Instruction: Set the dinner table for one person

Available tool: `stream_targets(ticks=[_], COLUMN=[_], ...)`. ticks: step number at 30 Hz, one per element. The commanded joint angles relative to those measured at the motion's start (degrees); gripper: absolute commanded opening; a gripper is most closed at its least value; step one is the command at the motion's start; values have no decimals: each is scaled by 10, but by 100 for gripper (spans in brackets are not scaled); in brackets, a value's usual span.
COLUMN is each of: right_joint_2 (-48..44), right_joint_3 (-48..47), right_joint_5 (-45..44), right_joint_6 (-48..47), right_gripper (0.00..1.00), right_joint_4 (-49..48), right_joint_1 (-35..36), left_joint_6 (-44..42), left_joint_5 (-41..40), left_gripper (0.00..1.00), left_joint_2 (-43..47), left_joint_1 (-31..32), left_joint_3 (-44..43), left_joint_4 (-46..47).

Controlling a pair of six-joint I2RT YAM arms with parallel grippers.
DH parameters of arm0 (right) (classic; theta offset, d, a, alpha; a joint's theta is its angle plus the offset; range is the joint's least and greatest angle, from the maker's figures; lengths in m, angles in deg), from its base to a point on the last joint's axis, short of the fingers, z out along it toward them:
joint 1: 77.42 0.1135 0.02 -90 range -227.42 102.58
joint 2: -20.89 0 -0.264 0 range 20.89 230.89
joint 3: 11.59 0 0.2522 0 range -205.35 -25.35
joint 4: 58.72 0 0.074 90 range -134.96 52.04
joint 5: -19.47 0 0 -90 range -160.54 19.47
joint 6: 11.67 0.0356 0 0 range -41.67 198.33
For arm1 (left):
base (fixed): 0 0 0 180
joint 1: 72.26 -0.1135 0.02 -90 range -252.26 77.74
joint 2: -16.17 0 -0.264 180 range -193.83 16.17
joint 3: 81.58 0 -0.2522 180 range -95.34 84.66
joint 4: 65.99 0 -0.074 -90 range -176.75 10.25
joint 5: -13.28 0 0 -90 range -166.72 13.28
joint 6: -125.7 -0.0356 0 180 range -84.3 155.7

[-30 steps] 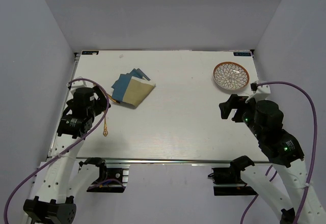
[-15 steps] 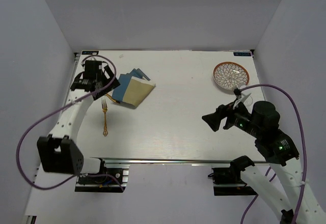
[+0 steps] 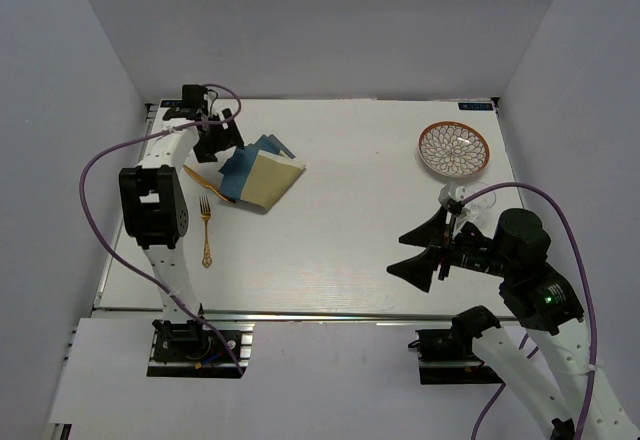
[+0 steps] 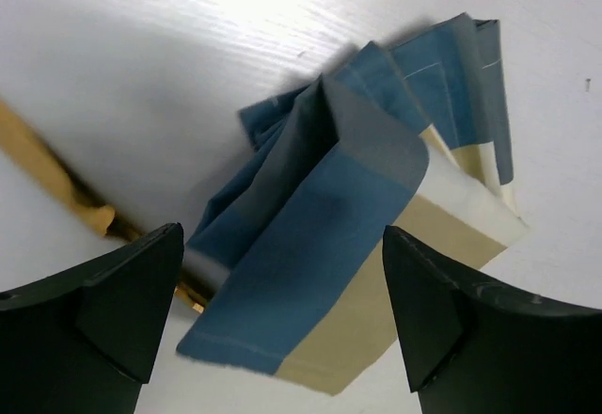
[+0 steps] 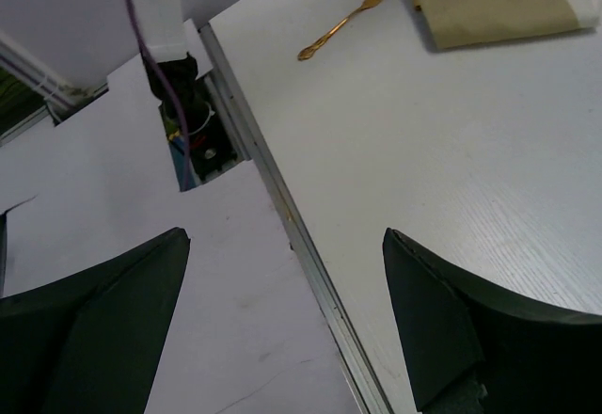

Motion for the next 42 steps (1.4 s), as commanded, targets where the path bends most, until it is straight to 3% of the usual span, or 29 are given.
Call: stream_targets(ticks=[1,5,8,10,13,14,20,27,31,34,35,36,37,38,39,40,42], right_joint_2=[-14,-24,-20,-18,-19,-18,-18,-3,4,0,3,3,5,7,8,11,11], right_joint_3=[15,18,8,2,-4,-5,-1,-5,5,17,16,14,9,7,3,1,-7], right_joint_5=[77,80,78,73,62,59,12,-172,-194,-196,-198,-198,-199,-199,-199,-200,-204], right_joint_6=[-20,-25,-29,-30,-27,-26,-7,72,99,109,109,110,109,109,108,106,103], right_gripper=[89,89,89,89,89,89,89,89,89,89,89,89,89,89,89,89,89], right_joint_4=[-32,-38,-32,-29,-31,-32,-45,-46,-50,-60,-59,-59,-57,-57,-53,-50,-40], right_joint_1=[2,2,1,-1,-2,0,-2,0,-1,-1,-1,0,-1,-1,0,0,1], left_joint_6=[-40,-40,-39,-41,-42,-43,-47,-18,-19,-12,-6,13,25,25,30,29,25], left_joint_5=[131,177,184,188,205,213,277,290,297,257,247,222,214,214,197,194,182], left_gripper=[93,91,81,71,44,31,0,0,0,0,0,0,6,11,19,41,52], left_joint_2=[-19,-18,-33,-46,-50,-47,-38,-34,-4,87,145,172,219,220,252,266,302], left_joint_1=[-12,-12,-12,-12,-12,-12,-6,13,49,98,109,133,157,157,187,203,236], left_joint_3=[-48,-19,-15,-25,-44,-47,-90,-203,-244,-112,0,55,153,154,224,255,329], left_joint_4=[-13,18,11,2,-7,-6,0,6,-6,51,115,146,202,224,235,245,269])
